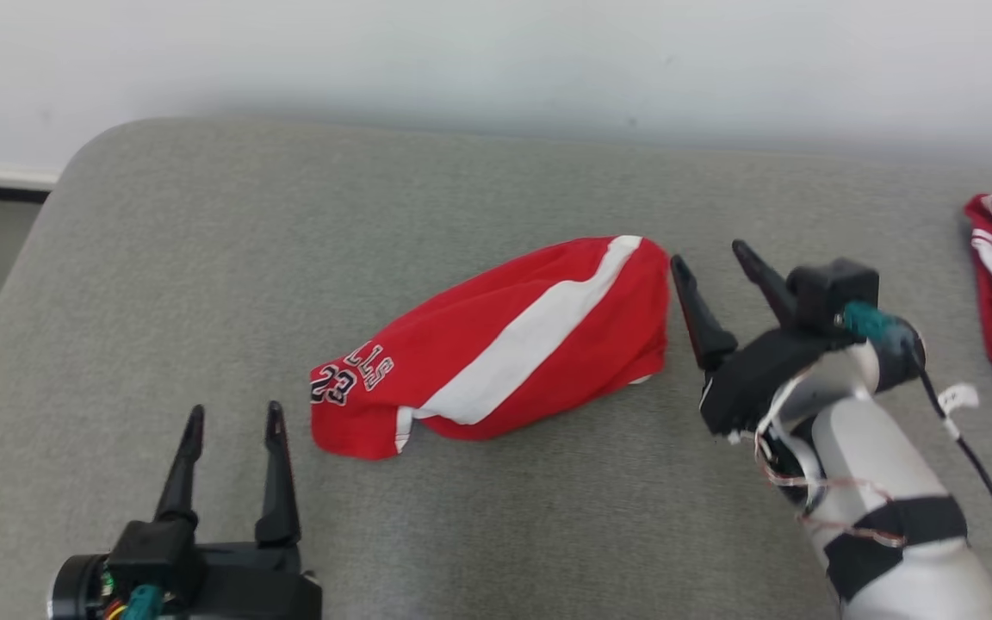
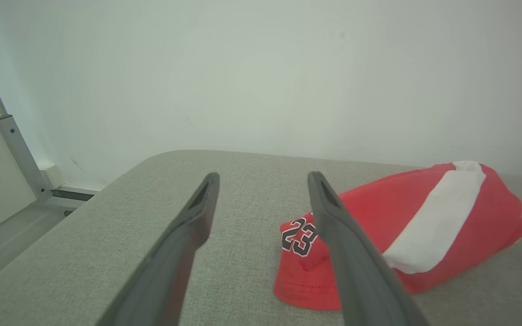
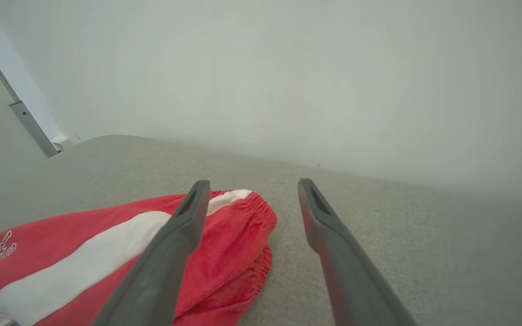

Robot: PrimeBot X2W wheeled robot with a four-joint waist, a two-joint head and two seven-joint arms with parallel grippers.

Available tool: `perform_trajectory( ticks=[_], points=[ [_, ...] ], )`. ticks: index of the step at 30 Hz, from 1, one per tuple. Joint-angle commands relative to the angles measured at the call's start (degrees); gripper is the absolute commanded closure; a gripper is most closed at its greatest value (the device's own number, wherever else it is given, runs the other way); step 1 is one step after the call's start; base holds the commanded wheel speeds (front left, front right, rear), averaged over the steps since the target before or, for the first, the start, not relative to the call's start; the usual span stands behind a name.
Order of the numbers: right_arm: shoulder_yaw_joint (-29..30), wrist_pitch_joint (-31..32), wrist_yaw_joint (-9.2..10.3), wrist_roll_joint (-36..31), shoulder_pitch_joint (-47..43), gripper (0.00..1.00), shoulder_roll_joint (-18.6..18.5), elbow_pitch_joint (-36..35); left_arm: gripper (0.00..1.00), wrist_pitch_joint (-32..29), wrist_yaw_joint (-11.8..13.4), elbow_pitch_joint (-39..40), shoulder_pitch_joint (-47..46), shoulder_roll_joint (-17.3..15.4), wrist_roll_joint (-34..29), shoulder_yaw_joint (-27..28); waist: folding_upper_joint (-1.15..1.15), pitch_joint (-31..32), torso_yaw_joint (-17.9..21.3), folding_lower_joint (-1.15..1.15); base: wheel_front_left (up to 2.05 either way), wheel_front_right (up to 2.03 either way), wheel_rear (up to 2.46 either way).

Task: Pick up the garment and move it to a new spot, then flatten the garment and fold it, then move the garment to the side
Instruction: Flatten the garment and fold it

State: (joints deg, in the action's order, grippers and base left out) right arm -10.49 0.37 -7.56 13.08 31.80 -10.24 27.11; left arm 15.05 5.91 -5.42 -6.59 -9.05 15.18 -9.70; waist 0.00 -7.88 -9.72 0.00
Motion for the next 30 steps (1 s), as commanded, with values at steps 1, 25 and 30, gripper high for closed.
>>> perform_trajectory(
  ticks=[1, 25, 30],
  points=[
    [-0.1, 0.0, 0.13, 0.3, 1.2, 0.0, -0.3, 1.0, 0.0, 0.2, -0.3, -0.4, -0.8, 0.3, -0.8, -0.1, 0.0, -1.5, -2.7, 0.0, 0.0, 0.0, 0.0],
    [-9.0, -1.5, 0.13, 6.1, 13.3, 1.0, -1.0, 28.1, 0.0, 0.2, -5.1, -4.5, -3.0, 5.9, -3.9, 1.5, 0.0, -1.8, -5.9, 0.0, 0.0, 0.0, 0.0],
    [-10.3, -8.0, 0.13, 7.5, 9.5, 1.0, -1.7, 23.9, 0.0, 0.2, -5.3, -4.3, -1.7, 6.0, -4.3, 2.9, 0.0, -0.4, -3.5, 0.0, 0.0, 0.0, 0.0]
  ],
)
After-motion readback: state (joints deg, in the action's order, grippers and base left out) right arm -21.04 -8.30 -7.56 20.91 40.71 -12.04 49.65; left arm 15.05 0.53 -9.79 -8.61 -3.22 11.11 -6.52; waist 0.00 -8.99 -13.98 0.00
